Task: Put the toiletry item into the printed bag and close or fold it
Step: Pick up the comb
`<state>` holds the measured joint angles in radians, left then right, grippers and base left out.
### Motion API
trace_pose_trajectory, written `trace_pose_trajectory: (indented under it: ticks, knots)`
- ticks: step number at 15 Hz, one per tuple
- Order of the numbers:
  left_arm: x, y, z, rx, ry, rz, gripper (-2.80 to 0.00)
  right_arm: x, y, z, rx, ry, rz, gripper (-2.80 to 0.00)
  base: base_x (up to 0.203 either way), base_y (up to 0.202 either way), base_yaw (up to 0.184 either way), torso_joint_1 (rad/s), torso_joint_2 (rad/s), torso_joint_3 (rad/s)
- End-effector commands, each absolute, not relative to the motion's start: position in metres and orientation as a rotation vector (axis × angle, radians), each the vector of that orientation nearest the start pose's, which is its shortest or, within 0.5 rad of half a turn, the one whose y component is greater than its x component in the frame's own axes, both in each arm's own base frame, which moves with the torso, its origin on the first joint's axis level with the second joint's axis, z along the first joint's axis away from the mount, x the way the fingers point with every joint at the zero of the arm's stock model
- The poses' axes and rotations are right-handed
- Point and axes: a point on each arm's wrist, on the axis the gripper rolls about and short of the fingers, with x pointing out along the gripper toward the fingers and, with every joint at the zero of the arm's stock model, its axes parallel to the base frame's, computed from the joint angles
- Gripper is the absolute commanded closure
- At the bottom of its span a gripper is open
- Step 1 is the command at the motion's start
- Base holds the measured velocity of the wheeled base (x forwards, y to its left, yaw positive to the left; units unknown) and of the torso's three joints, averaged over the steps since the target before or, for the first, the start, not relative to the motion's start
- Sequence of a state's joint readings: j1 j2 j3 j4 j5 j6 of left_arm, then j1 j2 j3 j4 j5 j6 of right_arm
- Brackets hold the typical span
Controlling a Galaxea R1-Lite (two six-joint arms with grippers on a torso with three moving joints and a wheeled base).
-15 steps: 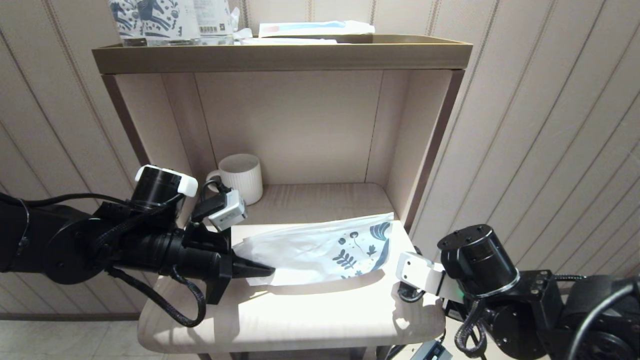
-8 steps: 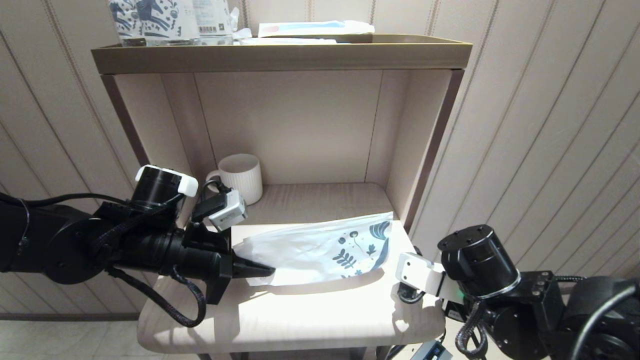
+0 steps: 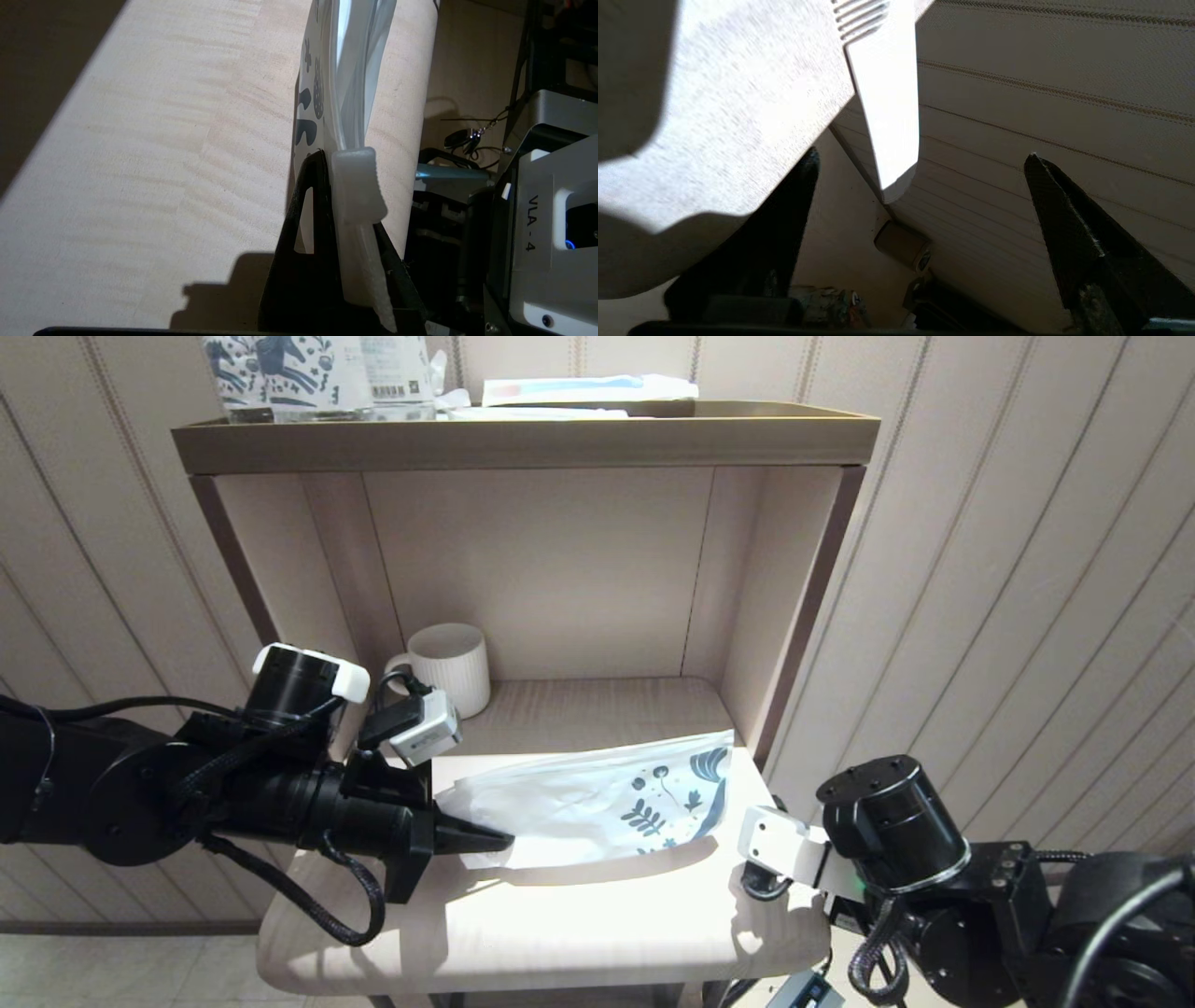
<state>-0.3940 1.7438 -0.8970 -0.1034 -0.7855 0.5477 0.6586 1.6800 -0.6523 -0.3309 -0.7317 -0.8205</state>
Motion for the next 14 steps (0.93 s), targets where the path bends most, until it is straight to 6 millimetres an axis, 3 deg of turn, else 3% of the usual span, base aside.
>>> trace_pose_trajectory:
  ticks: [1,14]
  knots:
    - [0.2659,-0.1279,0.1498,0.308,0.437,-1.299,0.0,0.216,0.1493,0.1243,-1.258,0.553,0.159,0.0,0.0,0.0,0.0,0.0,0.0,0.0]
    - [0.2653,-0.1282,0.1491,0.309,0.439,-1.301,0.0,0.2201,0.1529,0.1249,-1.237,0.525,0.149,0.0,0.0,0.0,0.0,0.0,0.0,0.0]
